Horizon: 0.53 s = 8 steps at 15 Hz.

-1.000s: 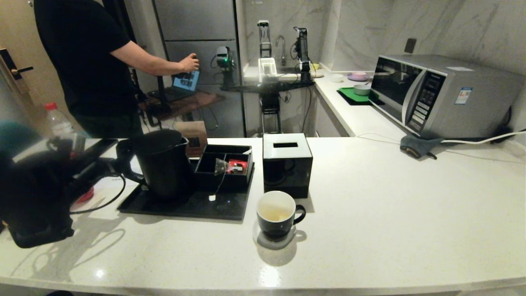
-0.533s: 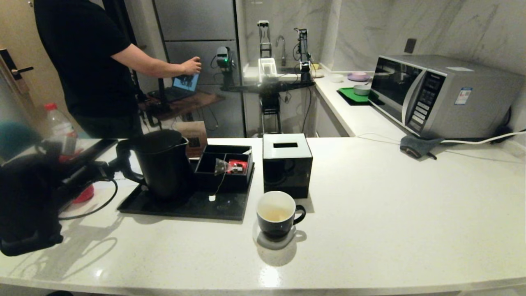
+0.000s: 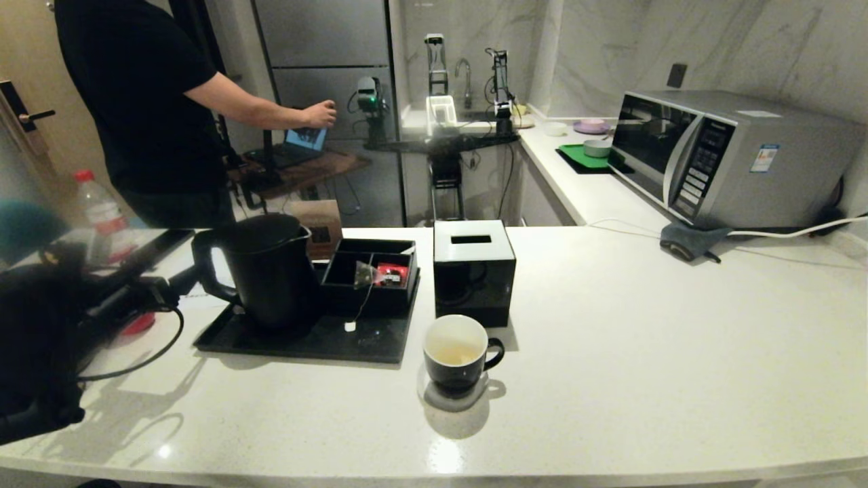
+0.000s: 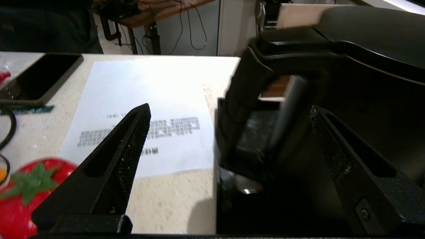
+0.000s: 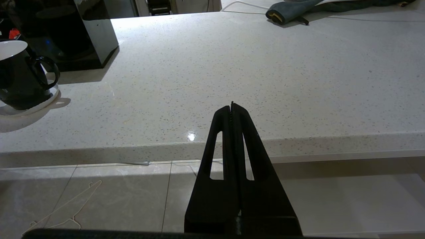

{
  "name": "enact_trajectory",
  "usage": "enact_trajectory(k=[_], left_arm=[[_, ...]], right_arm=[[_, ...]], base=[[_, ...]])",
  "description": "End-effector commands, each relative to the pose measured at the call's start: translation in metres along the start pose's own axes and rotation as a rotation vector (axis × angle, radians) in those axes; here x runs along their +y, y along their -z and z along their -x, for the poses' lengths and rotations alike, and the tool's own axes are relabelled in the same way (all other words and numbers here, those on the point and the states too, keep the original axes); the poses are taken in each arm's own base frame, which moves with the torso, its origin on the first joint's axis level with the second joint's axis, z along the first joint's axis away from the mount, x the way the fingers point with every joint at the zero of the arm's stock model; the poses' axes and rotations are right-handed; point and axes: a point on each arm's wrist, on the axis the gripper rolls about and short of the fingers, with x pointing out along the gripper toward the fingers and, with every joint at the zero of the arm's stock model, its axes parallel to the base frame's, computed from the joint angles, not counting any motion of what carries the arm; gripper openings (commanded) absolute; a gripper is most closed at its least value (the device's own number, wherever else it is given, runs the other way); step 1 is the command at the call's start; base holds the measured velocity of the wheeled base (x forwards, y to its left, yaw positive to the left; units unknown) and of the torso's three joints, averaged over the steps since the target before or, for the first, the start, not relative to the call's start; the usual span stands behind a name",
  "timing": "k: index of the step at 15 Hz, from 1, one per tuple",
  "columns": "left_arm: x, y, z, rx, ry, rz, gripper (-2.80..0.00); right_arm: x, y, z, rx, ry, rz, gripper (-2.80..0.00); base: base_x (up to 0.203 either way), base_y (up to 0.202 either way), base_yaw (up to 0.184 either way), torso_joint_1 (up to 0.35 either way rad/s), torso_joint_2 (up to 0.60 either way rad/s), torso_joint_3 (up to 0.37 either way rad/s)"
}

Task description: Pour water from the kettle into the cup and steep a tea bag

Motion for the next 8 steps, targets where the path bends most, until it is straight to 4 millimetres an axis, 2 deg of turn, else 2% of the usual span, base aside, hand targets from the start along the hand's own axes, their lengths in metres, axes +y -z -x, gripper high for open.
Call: enact_trajectory(k=[1,3,4,8], left_arm=[[-0.006,-0.011,0.013,-0.025,0.002,-0.012,0.0],[-0.01,-0.013,0.023,-0.018,-0.003,-0.01,0.0],[-0.012,-0.015,0.028,-0.014,-0.004,-0.008,-2.8],[-0.022,-0.018,0.047,0.002,-0.012,0.0,-2.8]], right_arm=[[0.0,0.0,0.0,0.001,0.001,0.0,-2.8],[0.0,0.0,0.0,0.001,0.0,0.0,-2.8],[0.0,0.0,0.0,0.0,0.0,0.0,-2.8],[0.0,0.0,0.0,0.001,0.001,0.001,-2.8]], base=[[0.0,0.0,0.0,0.0,0.0,0.0],[0.0,0.0,0.0,0.0,0.0,0.0],[0.0,0.0,0.0,0.0,0.0,0.0],[0.0,0.0,0.0,0.0,0.0,0.0]])
